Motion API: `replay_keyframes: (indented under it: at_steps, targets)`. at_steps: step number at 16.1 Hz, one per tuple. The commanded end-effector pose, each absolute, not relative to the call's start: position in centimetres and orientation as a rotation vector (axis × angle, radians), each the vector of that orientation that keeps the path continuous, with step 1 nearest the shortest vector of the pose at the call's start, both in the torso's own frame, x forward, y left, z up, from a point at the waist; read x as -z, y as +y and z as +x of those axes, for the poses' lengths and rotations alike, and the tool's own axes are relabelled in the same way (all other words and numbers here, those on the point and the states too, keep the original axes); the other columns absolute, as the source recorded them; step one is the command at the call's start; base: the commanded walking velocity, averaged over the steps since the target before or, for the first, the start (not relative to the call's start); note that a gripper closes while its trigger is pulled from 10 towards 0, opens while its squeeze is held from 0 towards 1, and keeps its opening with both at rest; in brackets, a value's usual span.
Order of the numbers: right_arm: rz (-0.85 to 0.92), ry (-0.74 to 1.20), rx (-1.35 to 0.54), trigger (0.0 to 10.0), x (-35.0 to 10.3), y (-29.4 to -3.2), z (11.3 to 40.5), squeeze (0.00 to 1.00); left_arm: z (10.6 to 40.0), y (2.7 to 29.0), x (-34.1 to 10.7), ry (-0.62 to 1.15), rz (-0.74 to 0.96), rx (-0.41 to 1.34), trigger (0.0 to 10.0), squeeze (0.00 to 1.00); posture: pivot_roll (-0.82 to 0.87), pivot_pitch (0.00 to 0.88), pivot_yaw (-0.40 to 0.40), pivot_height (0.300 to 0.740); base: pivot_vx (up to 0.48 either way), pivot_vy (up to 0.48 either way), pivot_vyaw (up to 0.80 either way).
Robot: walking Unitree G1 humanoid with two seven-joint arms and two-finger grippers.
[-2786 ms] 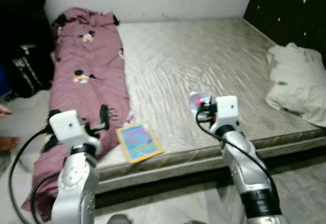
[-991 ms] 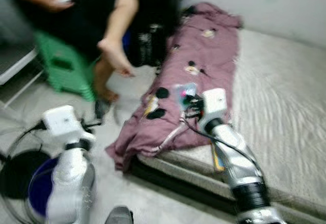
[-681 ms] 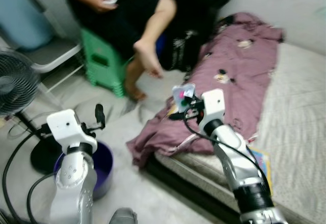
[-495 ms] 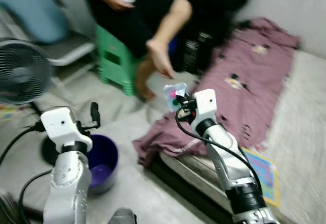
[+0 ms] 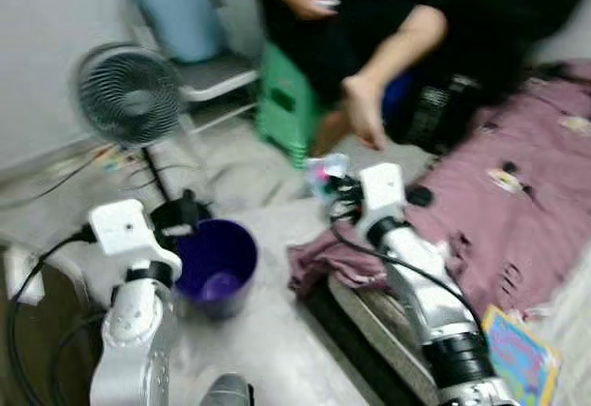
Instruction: Clean up the room
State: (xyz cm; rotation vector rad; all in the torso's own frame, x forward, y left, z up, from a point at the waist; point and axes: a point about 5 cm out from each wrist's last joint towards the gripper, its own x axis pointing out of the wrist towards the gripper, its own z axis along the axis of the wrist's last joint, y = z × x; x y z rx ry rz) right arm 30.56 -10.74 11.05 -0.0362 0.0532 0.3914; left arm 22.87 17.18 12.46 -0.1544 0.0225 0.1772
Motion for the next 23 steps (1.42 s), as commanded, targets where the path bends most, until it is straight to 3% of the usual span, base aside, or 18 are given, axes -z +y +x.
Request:
replay_keyframes:
  at_steps: [1,6,15,20,23]
  targets:
    - [-0.030,0.039,-0.402,10.0,-11.39,-10.22,30.66,0.00,22.86,17.49,-12.88,0.013,-0.138,-0.186,10.0,0.00,0.11,0.000,-0.064,0.740,0.000,0.000,0.80]
    - [-0.030,0.042,-0.408,10.0,-11.35,-10.21,30.62,0.00,22.77,17.44,-12.83,0.020,-0.142,-0.189,10.0,0.00,0.11,0.000,-0.068,0.740,0.000,0.000,0.16]
    - [-0.030,0.042,-0.412,10.0,-11.32,-10.14,30.58,0.00,22.98,17.07,-12.96,0.019,-0.153,-0.152,10.0,0.00,0.11,0.000,-0.064,0.740,0.000,0.000,0.76]
    - [-0.025,0.043,-0.413,10.0,-11.30,-10.04,30.55,0.00,22.96,16.77,-13.23,-0.003,-0.165,-0.114,10.0,0.00,0.11,0.000,-0.062,0.740,0.000,0.000,0.00]
    - [-0.022,0.040,-0.417,10.0,-11.31,-10.00,30.51,0.00,22.97,16.70,-13.24,-0.003,-0.168,-0.105,10.0,0.00,0.11,0.000,-0.060,0.740,0.258,0.000,0.69]
